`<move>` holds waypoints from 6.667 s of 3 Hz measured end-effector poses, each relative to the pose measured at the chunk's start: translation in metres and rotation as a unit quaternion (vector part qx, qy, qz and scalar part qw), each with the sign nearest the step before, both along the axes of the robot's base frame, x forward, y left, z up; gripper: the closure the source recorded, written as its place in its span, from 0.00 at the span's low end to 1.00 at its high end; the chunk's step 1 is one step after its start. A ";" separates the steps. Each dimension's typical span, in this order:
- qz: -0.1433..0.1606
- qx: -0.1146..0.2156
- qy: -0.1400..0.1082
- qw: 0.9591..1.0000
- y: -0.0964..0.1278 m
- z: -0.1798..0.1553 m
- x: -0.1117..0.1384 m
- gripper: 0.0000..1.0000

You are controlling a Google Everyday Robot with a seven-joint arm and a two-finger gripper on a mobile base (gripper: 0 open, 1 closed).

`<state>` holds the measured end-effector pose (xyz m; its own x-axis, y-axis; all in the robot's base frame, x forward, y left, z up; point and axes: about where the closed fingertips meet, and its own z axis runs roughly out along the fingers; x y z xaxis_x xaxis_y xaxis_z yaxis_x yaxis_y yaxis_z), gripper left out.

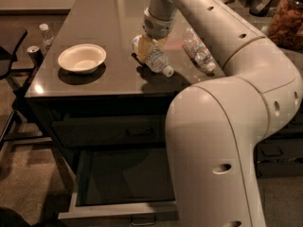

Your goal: Place blue plastic bottle into middle drawer

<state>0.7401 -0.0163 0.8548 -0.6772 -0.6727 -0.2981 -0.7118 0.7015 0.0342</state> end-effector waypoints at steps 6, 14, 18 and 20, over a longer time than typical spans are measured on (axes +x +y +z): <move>0.052 0.025 -0.080 0.995 0.018 0.060 -0.055 1.00; -0.007 -0.011 -0.005 1.000 -0.043 0.034 -0.276 1.00; -0.068 -0.042 0.077 0.994 -0.051 -0.065 -0.300 1.00; -0.091 -0.020 0.103 0.990 -0.049 -0.087 -0.304 1.00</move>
Offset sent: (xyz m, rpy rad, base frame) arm 0.0000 0.0042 0.0054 -0.0034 -0.0323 0.0195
